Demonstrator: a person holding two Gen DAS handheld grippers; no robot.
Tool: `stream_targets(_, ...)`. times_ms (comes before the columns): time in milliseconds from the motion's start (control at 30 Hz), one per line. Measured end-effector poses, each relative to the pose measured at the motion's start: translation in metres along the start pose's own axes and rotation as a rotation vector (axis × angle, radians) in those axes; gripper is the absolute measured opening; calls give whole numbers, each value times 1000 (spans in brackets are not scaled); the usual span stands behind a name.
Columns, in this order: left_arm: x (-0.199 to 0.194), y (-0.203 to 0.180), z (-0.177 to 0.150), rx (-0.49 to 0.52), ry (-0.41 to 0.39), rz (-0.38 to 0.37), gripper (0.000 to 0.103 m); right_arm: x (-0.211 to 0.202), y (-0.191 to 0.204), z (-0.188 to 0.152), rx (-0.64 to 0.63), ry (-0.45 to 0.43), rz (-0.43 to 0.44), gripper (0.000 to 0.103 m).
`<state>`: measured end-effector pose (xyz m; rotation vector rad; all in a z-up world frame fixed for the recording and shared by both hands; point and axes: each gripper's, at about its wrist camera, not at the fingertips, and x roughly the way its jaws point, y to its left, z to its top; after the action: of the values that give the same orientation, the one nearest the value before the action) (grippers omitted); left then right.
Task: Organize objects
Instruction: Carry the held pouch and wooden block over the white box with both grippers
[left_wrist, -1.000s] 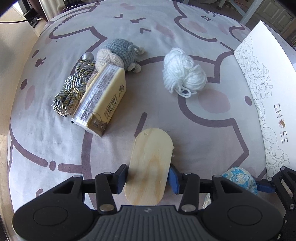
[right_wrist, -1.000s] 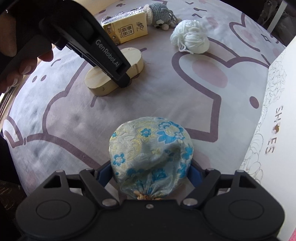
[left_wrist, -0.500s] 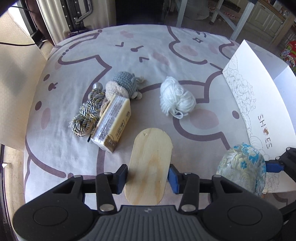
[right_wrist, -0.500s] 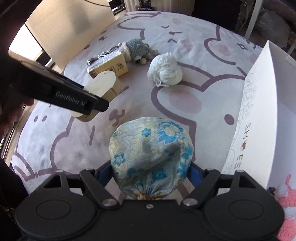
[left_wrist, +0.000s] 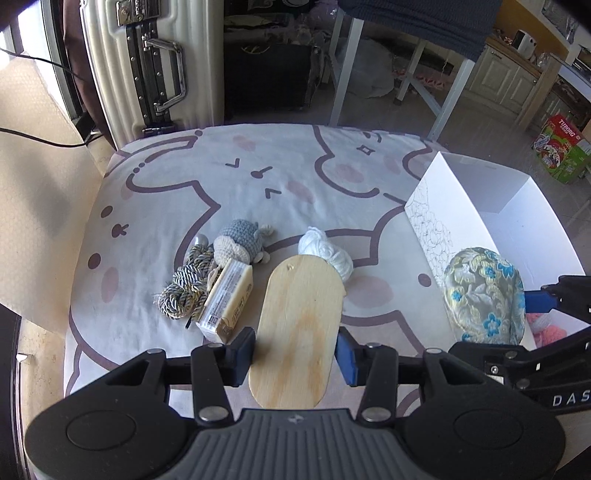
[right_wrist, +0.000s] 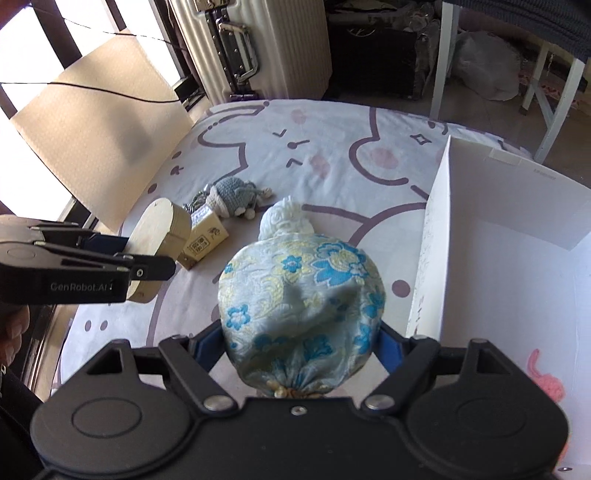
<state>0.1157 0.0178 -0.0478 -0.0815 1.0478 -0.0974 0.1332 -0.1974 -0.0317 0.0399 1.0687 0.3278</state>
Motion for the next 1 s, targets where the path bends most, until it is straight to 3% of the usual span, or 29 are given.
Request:
stream_targets(567,-44,-19,8,48,-120,-62,47,-52,-17,16,49,-148,-54,83)
stream_targets(1000,-50,-65,44,96,-163,-103,47,-89,-64,23,86,-232,-98,83)
